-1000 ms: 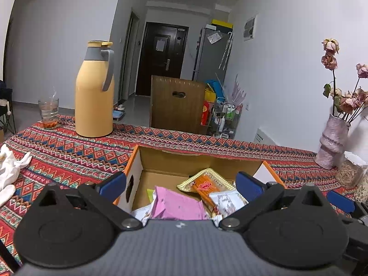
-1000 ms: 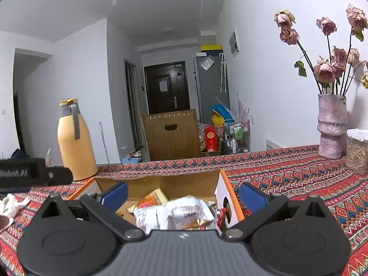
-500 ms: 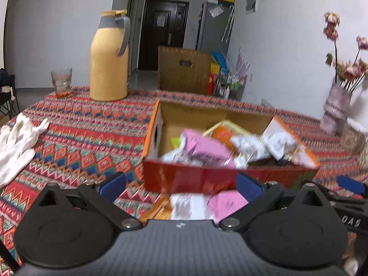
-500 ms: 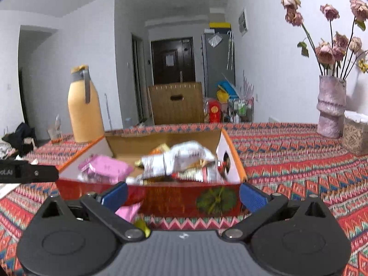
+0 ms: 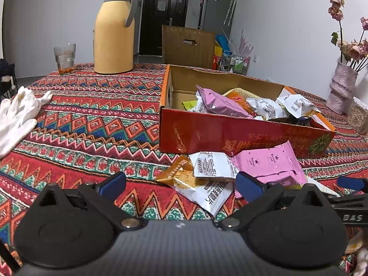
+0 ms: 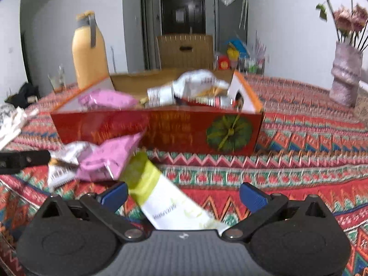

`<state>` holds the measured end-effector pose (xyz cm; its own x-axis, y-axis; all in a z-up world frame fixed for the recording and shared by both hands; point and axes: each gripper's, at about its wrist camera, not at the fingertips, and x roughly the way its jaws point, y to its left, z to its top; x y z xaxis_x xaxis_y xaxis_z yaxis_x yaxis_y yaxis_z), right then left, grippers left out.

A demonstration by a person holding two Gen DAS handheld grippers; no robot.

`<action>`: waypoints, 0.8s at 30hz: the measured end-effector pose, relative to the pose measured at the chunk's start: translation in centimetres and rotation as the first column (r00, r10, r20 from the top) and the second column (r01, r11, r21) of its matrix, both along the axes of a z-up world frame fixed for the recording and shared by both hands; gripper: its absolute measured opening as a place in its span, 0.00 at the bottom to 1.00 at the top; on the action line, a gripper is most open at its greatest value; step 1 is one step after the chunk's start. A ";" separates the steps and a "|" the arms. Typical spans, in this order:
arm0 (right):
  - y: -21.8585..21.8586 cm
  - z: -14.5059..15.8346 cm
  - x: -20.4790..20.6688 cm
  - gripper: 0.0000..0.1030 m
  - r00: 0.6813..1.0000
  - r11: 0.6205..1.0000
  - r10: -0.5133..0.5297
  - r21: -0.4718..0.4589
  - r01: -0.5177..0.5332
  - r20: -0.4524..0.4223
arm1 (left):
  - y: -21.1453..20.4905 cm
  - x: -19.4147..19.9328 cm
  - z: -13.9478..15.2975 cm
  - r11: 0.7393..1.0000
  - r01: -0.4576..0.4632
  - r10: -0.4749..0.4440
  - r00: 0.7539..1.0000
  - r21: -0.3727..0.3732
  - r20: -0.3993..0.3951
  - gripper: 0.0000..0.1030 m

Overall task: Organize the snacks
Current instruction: 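Move both open tools back over the snack pile, then grasp the yellow-green snack bar with the right gripper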

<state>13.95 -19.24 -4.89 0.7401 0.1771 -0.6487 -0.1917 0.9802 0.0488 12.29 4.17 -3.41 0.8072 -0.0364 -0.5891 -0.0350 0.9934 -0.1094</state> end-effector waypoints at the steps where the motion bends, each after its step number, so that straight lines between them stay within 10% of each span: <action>1: 0.1 -0.1 0.2 1.00 1.000 1.000 0.007 0.001 -0.007 -0.010 | 0.1 0.0 -0.1 1.000 0.000 0.000 1.000 -0.005 -0.002 1.00; 20: 1.4 -0.9 2.5 1.00 0.998 0.999 0.042 -0.031 -0.043 -0.051 | 1.1 0.4 -0.5 0.996 0.002 -0.004 1.000 -0.092 -0.023 1.00; 24: 0.9 -0.4 1.3 0.67 0.996 0.997 0.080 -0.018 -0.081 -0.023 | 1.1 0.4 -0.6 0.996 0.003 -0.006 1.000 -0.094 -0.026 1.00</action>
<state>15.29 -18.31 -5.34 0.7091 0.2229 -0.6689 -0.2693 0.9624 0.0352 12.69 5.27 -3.97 0.7915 -0.0963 -0.6035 -0.0347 0.9788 -0.2017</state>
